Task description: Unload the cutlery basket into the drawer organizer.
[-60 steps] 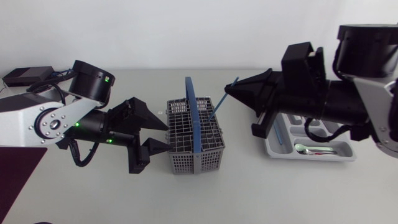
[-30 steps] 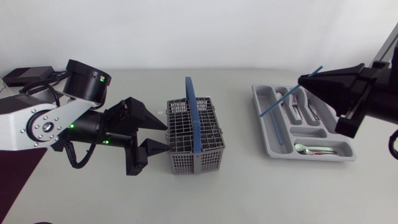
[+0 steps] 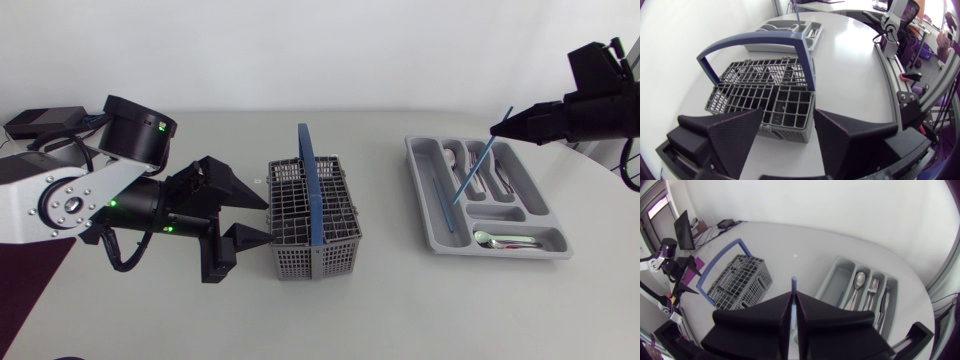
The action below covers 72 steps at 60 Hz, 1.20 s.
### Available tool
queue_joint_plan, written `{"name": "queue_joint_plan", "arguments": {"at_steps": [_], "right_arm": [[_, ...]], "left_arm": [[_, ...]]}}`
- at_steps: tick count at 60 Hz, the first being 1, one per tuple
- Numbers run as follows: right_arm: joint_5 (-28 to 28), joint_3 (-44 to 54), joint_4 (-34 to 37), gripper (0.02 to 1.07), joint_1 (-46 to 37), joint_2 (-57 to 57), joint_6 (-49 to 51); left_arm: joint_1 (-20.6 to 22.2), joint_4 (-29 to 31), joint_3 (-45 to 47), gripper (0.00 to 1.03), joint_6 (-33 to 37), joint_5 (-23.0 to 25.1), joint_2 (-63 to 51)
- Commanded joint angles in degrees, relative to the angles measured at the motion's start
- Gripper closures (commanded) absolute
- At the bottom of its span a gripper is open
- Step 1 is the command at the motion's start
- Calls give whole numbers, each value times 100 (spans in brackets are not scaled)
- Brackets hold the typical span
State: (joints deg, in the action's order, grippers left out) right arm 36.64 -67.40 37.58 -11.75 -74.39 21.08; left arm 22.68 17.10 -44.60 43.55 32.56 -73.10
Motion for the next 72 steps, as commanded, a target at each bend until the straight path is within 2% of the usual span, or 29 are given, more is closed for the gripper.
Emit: {"name": "queue_joint_plan", "arguments": {"at_steps": [1, 19, 30, 45, 54, 59, 61, 65, 66, 68, 72], "right_arm": [[-157, -353, 232, 101, -3, -489, 98], [-808, -1496, 1216, 101, 437, -2141, 89], [-1098, -1944, 1542, 101, 647, -2958, 10], [-1203, -2463, 1480, 101, 630, -4004, -157], [-1230, -2832, 1216, 101, 533, -4584, -289], [-1239, -2964, 830, 101, 437, -4769, -517], [-1239, -3043, 750, 96, 401, -4839, -596], [-1265, -3104, 548, 73, 340, -4918, -772], [-1326, -3095, 443, 60, 331, -4910, -834], [-1353, -3043, 311, 42, 322, -4857, -904], [-1388, -2911, 126, 20, 313, -4672, -974]], "left_arm": [[44, 56, 136, 13, 4, 14, 85], [53, 56, 101, 13, 4, -4, 68], [53, 48, 92, 13, 4, -12, 59], [79, 30, 83, 13, 4, -12, -2], [88, 30, 83, 13, -4, -12, -11], [88, 39, 83, 13, -4, -12, -2], [88, 39, 83, 13, -4, -12, -2], [88, 39, 83, 13, -4, -12, -2], [88, 39, 83, 13, -4, -12, 6], [88, 39, 83, 13, -4, -12, 6], [88, 39, 92, 13, -4, -21, 15]]}}
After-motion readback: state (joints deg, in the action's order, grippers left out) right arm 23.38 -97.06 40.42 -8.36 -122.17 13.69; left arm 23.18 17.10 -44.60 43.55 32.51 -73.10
